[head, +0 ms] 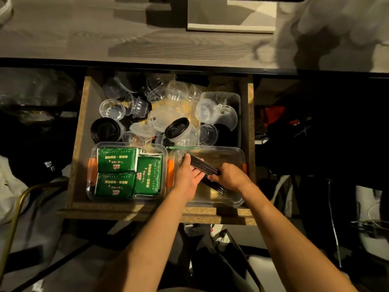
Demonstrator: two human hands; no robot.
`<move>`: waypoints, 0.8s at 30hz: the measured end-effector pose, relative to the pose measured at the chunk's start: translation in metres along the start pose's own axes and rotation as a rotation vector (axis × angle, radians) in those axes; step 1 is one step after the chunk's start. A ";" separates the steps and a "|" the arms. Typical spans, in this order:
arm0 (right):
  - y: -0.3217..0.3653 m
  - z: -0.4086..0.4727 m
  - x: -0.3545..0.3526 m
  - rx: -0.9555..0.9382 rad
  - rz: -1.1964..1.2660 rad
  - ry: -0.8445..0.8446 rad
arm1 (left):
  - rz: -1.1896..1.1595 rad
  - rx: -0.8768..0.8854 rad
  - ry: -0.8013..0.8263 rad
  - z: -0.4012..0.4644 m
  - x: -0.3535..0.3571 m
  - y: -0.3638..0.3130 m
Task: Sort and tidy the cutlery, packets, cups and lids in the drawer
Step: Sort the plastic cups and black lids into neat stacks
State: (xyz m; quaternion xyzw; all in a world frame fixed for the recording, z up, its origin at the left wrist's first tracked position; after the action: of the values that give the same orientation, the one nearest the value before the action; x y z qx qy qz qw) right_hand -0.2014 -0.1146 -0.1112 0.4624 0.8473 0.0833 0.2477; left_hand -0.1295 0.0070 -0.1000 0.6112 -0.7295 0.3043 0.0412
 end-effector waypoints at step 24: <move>0.008 0.006 0.035 -0.150 0.601 -0.346 | 0.294 -0.081 -0.036 0.012 -0.013 0.009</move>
State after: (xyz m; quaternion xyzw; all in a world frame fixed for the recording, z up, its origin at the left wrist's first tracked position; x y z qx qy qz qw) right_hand -0.2081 -0.0812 -0.1254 0.6790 0.6103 0.1347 0.3851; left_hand -0.1310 0.0128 -0.1191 0.5010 -0.8234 0.2663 0.0079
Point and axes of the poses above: each hand's wrist, its own z-axis towards the middle knuckle, its own x-axis out of the palm, y = z × x, the point moved 5 cm from there along z, towards the middle knuckle, and after that the axes turned 15 degrees about y, right-handed, at the moved point
